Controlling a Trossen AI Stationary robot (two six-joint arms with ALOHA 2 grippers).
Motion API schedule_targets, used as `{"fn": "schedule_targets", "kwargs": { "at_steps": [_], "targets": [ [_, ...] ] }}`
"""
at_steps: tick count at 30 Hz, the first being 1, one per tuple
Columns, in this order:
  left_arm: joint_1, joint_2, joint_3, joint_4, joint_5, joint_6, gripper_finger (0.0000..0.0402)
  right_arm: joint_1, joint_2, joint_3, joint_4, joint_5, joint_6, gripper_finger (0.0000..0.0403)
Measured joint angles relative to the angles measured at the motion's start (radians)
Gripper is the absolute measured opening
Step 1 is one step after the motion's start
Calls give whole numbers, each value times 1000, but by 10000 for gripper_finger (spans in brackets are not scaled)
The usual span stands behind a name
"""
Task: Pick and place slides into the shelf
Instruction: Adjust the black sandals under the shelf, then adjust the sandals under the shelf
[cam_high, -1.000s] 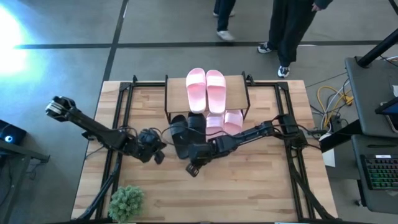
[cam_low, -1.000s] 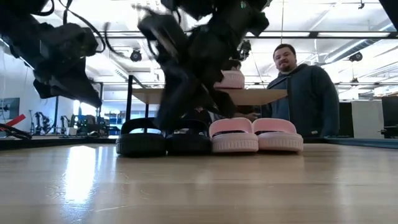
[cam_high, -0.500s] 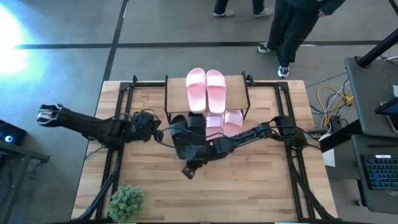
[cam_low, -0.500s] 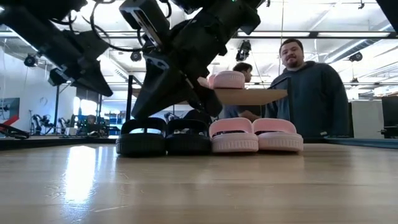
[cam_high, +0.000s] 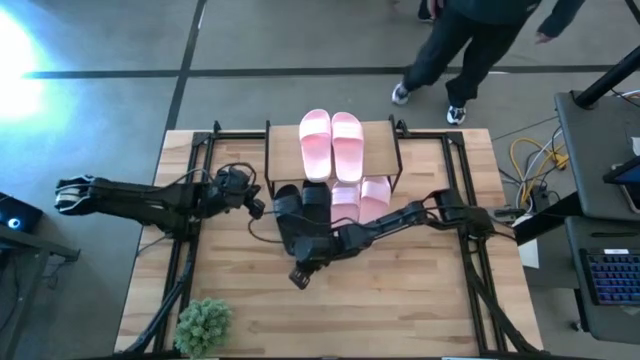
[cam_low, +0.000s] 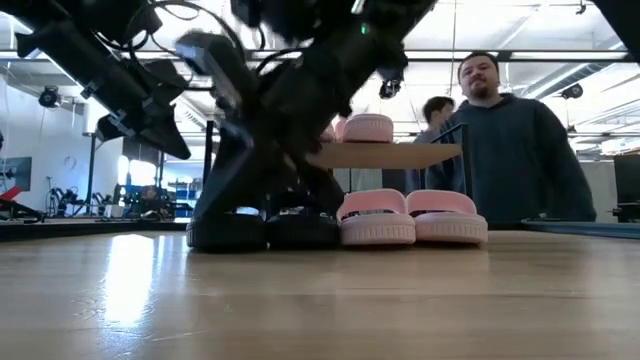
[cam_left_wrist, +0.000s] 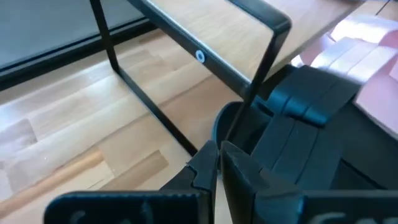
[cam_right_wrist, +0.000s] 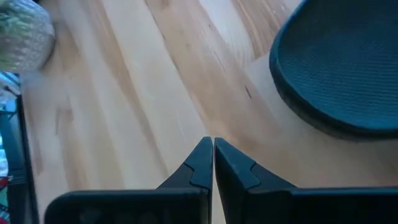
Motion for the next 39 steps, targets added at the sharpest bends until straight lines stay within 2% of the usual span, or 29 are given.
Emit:
{"fn": "schedule_targets", "kwargs": {
  "at_steps": [4, 10, 26, 32, 36, 39],
  "targets": [
    [0, 0, 0, 1, 20, -2, 8, -1, 22, 0, 21, 15, -8, 9],
    [0, -25, 0, -6, 23, -1, 8, -16, 24, 0, 20, 134, -66, 9],
    [0, -77, 0, -36, 49, 23, 8, -135, 28, -2, 20, 200, -127, 8],
    [-1, -64, 1, -31, 58, 23, 8, -150, 28, -2, 21, 179, -128, 8],
    [-1, -64, 1, -28, 91, 23, 8, -139, 24, 0, 17, 54, -128, 9],
    [-5, -68, 1, -32, 120, 23, 8, -103, -3, 0, -5, 13, -124, 9]
  ]
}}
